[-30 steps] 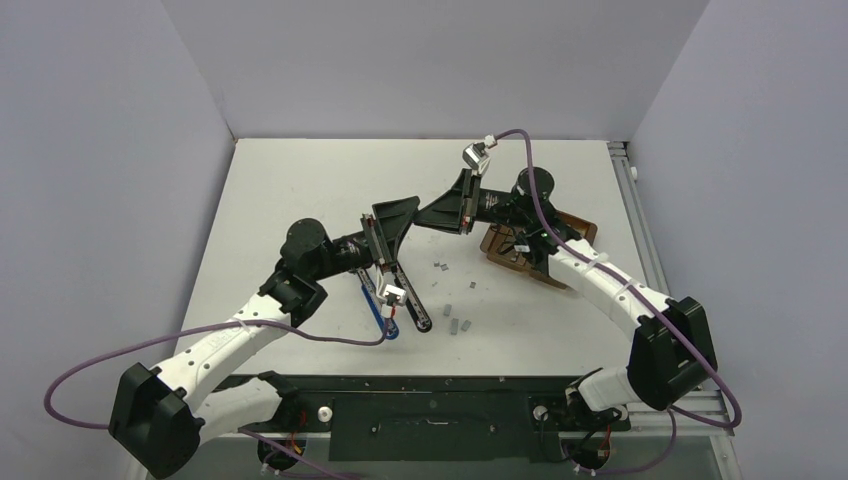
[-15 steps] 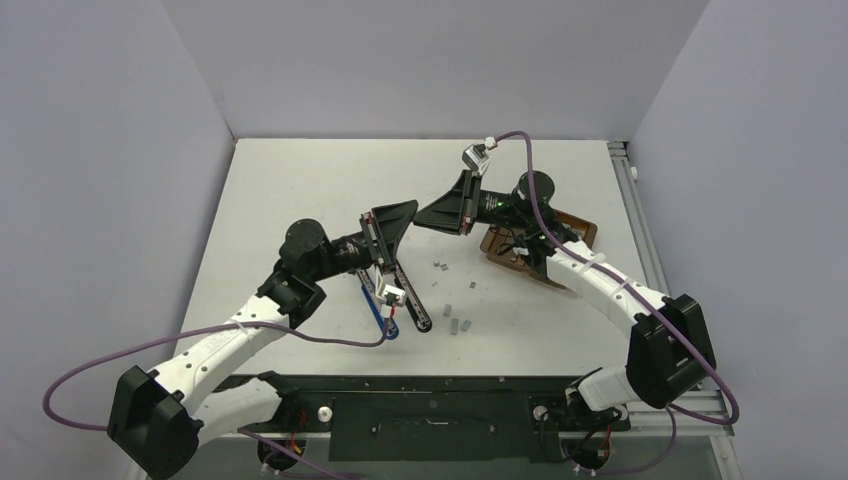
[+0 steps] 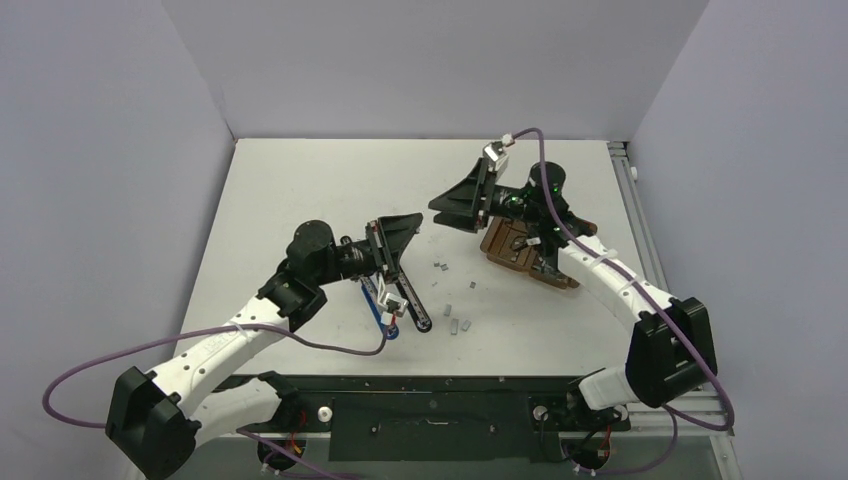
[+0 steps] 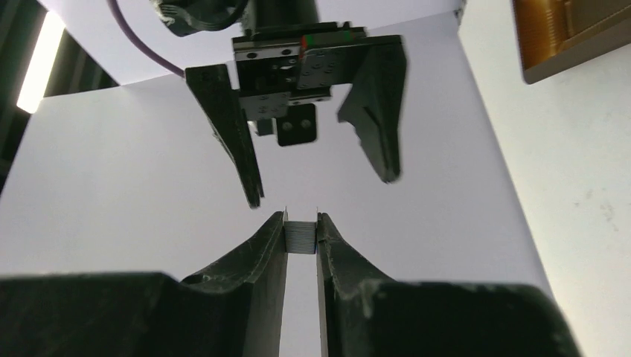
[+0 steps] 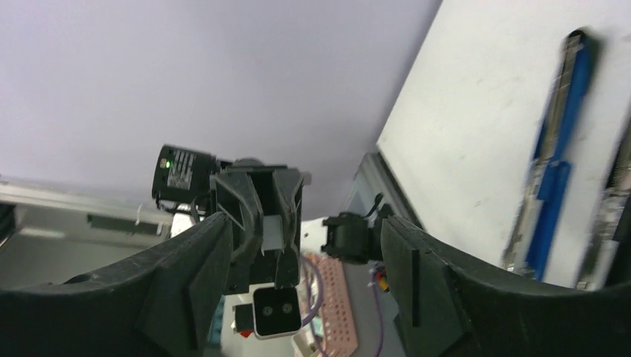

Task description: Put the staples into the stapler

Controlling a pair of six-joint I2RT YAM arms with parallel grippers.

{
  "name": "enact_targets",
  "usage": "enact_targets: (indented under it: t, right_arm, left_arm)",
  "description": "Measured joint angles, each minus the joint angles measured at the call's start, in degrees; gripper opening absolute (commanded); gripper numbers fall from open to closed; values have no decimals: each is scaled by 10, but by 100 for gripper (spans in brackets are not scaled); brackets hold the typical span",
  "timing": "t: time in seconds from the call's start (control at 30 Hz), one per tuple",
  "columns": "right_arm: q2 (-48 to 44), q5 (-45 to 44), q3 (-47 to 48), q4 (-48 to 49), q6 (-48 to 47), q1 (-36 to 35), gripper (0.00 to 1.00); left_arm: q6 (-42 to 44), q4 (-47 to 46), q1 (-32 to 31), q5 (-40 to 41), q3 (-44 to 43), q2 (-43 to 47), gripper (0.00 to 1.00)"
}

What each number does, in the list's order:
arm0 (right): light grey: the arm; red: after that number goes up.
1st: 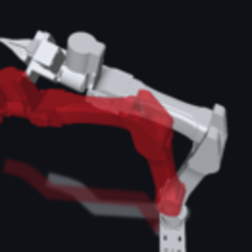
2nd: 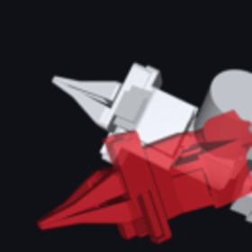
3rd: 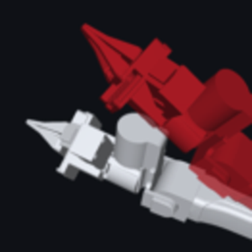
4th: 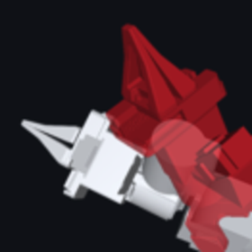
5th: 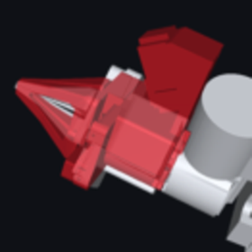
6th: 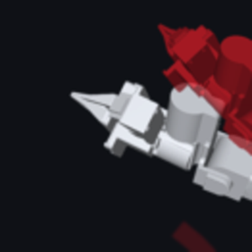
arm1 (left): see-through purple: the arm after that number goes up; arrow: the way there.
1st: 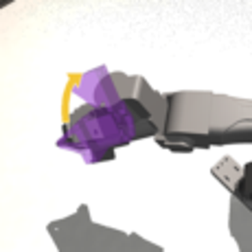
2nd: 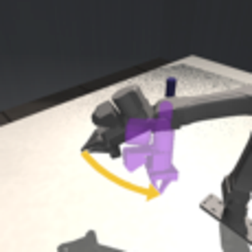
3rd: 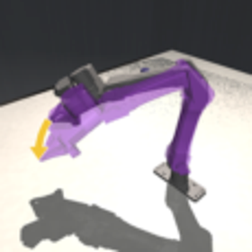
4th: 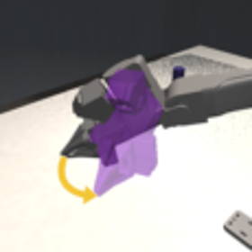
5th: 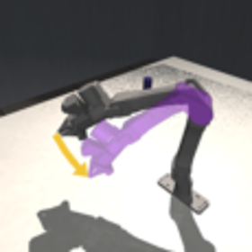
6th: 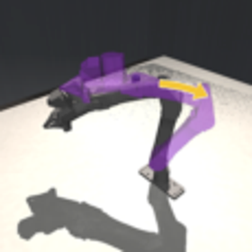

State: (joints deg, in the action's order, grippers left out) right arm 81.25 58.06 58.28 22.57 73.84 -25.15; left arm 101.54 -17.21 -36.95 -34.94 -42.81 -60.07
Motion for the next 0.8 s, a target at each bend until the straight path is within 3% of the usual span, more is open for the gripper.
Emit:
enact_targets:
  t: [0.2, 0.3, 0.5, 0.8]
  right_arm:
    - [-26, -22, 57, -156, -101, 90, 74]
    - [-40, -48, 80, -223, -149, 98, 73]
    - [-49, -103, 93, -326, -216, 97, 73]
    - [-57, -127, 93, -372, -244, 109, 73]
  left_arm:
    - [52, 112, -16, -4, -14, -16, 0]
    - [108, 197, -36, -4, -40, -56, 0]
    - [160, 370, -92, 36, -130, -205, 0]
    - [175, 520, -156, 160, -294, -416, 0]
